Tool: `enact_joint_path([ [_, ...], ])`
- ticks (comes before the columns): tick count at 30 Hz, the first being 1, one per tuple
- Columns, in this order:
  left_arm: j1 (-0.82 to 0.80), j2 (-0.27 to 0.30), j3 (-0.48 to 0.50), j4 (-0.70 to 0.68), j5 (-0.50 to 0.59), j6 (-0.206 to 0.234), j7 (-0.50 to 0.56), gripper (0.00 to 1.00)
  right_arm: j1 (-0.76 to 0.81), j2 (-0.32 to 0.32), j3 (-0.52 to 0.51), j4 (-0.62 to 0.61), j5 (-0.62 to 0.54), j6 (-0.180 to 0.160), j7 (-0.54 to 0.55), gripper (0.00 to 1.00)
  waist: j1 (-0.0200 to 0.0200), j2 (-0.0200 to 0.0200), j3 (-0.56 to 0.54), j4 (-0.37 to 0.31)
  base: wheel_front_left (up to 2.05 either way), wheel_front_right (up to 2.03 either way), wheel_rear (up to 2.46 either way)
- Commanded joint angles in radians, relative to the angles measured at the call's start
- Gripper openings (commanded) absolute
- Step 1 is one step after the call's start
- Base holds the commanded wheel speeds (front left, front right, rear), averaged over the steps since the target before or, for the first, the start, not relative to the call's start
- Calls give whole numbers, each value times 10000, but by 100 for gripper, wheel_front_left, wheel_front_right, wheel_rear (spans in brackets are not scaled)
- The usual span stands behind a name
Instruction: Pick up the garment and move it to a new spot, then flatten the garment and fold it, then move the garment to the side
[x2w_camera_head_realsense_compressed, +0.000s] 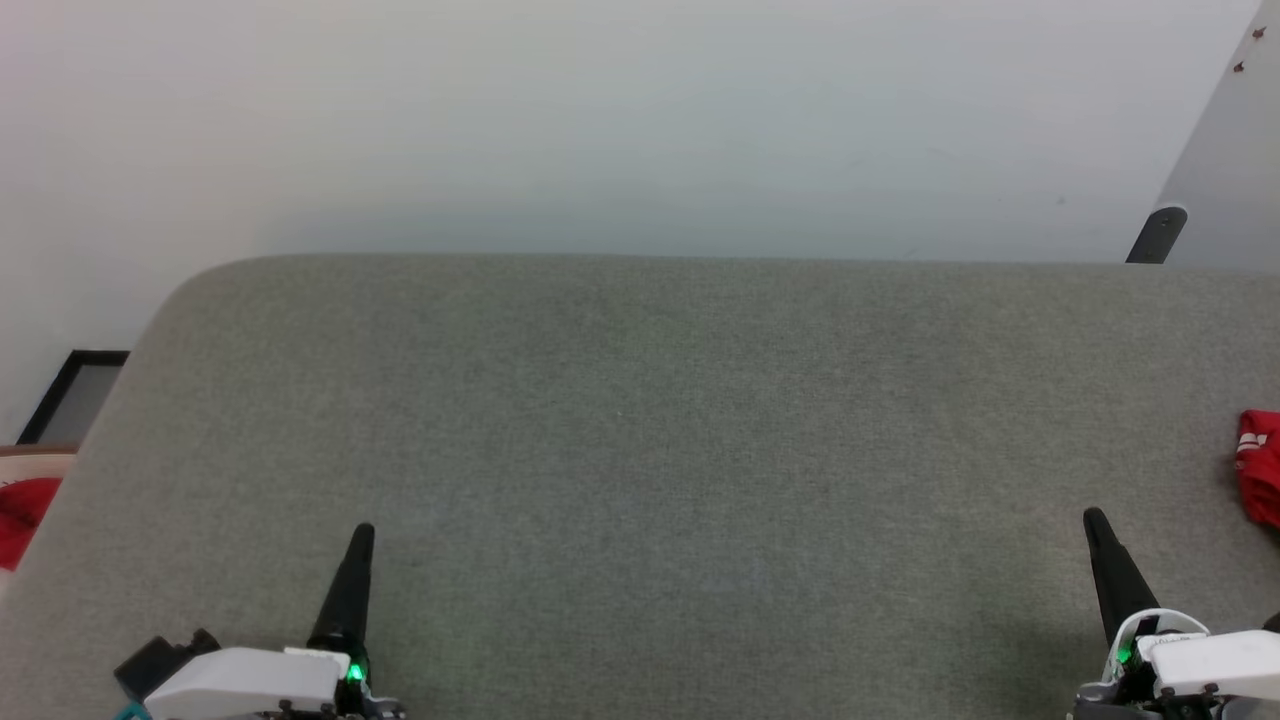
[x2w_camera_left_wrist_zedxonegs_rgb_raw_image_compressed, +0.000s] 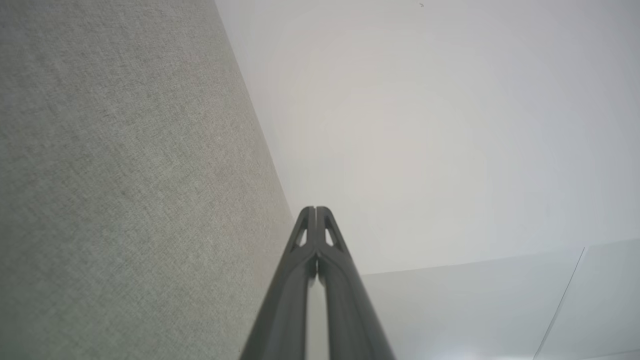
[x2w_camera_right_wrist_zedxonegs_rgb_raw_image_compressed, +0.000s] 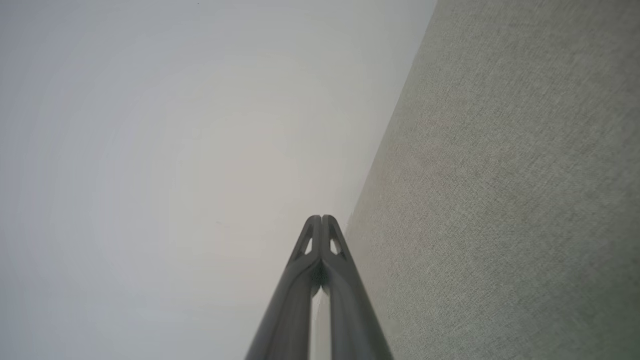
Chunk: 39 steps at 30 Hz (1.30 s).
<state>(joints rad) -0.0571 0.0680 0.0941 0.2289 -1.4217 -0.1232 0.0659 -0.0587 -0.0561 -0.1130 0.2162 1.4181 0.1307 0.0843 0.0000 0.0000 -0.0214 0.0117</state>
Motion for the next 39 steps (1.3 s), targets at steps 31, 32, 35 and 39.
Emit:
enact_joint_path([
  [31, -587, -190, 225, 182, -1923, -106, 514, 0, -532, 79, -14, 306, 1966, 2, 312, 0, 0, 0, 245, -117, 0, 0, 0],
  [32, -587, -190, 225, 182, -1923, -106, 512, 0, -533, 79, -13, 305, 1966, 2, 314, 0, 0, 0, 245, -117, 0, 0, 0],
  [35, -586, -190, 224, 181, -1923, -106, 512, 0, -533, 78, -13, 303, 1966, 2, 313, 0, 0, 0, 245, -117, 0, 0, 0],
  [39, -585, -190, 224, 181, -1924, -106, 511, 0, -533, 78, -13, 303, 1967, 2, 313, 0, 0, 0, 245, -117, 0, 0, 0],
])
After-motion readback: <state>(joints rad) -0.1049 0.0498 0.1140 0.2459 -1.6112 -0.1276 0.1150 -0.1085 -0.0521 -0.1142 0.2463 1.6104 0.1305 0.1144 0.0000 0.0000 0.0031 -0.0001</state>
